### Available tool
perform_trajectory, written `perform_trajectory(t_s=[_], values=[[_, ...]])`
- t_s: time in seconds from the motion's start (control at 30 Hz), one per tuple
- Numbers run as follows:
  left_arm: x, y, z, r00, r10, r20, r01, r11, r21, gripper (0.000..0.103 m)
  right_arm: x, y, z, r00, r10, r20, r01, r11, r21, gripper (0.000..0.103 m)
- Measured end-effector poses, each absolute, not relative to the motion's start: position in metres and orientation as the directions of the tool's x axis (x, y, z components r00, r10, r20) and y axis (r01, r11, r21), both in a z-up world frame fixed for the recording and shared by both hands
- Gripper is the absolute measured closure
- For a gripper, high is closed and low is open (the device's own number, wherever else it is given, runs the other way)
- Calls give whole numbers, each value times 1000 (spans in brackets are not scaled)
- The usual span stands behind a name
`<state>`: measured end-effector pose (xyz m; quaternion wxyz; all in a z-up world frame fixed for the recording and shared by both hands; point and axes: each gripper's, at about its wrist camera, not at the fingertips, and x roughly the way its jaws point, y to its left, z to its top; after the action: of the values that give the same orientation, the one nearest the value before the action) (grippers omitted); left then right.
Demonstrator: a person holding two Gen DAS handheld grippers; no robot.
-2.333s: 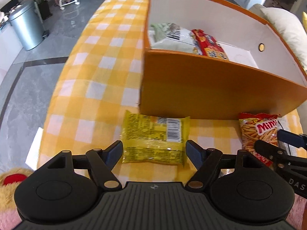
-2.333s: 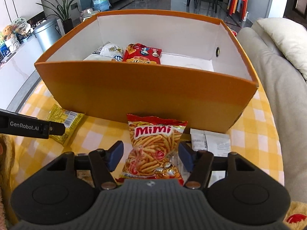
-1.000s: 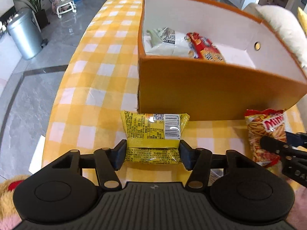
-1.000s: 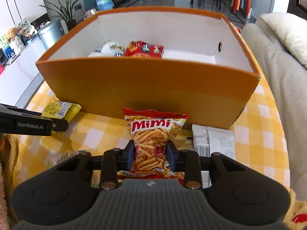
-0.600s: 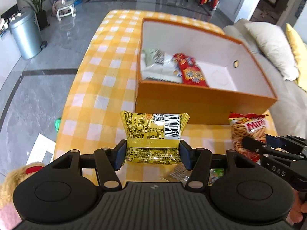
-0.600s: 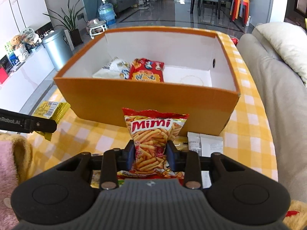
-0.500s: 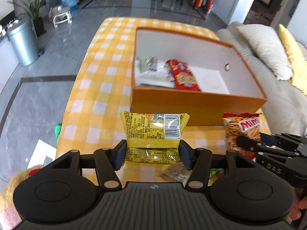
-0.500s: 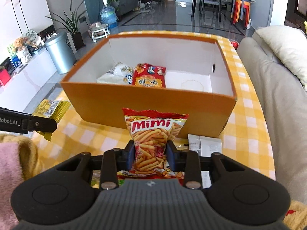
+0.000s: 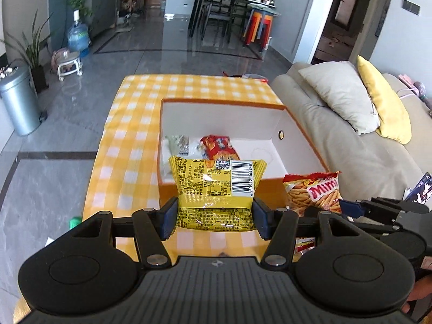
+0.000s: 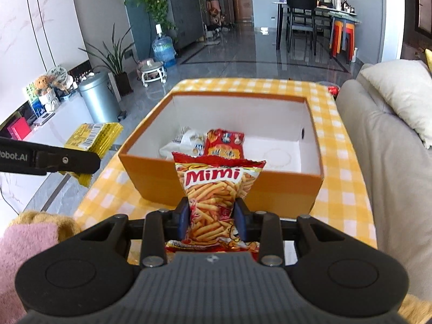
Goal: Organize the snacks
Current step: 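Lift both snacks and carry them over the orange box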
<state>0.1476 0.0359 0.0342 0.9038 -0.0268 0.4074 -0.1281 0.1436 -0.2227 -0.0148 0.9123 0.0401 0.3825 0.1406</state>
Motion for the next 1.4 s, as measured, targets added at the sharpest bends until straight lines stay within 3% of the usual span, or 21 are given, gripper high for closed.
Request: perform_trajectory(t_s=[0.57, 1.17, 1.4], values=[[217, -2, 38, 594, -305, -744, 367, 926, -87, 38, 209, -245, 11, 685, 288, -669, -227, 957, 180, 71], [311, -36, -12, 455, -277, -847, 527, 850, 5, 38, 330, -253, -42, 492, 327, -807, -220, 943, 248, 71], [333, -60, -41, 405, -236, -883, 578, 815, 47, 38, 367, -248, -67, 432, 272, -860, -218, 957, 194, 71]])
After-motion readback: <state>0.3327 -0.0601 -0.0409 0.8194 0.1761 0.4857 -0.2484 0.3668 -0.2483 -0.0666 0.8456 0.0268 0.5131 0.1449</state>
